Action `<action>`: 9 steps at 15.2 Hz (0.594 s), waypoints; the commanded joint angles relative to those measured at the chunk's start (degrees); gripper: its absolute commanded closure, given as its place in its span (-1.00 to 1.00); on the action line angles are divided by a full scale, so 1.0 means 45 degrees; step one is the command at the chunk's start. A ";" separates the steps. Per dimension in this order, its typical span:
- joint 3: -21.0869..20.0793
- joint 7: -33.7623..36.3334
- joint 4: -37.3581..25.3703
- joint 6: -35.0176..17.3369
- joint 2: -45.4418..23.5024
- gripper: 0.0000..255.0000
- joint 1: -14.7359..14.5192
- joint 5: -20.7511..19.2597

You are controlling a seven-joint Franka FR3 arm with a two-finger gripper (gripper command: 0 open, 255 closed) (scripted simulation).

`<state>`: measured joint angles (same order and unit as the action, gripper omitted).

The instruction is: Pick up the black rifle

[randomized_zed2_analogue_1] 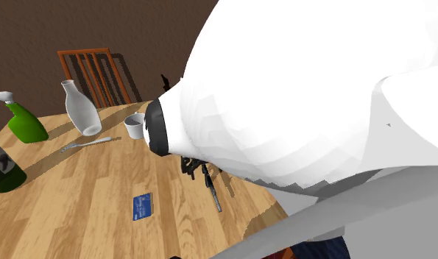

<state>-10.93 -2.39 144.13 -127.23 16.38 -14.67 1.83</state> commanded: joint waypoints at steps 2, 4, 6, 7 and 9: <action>0.0002 -0.0007 0.0074 -0.0147 -0.0064 1.00 0.0009 -0.0011; 0.0003 -0.0008 0.0053 -0.0134 -0.0072 1.00 0.0011 -0.0013; 0.0003 -0.0007 0.0052 -0.0132 -0.0071 1.00 0.0011 -0.0013; 0.0002 -0.0006 0.0052 -0.0132 -0.0071 1.00 0.0010 -0.0013; 0.0003 -0.0007 0.0051 -0.0131 -0.0072 1.00 0.0011 -0.0013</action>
<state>-10.91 -2.42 144.35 -127.82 16.07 -14.62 1.77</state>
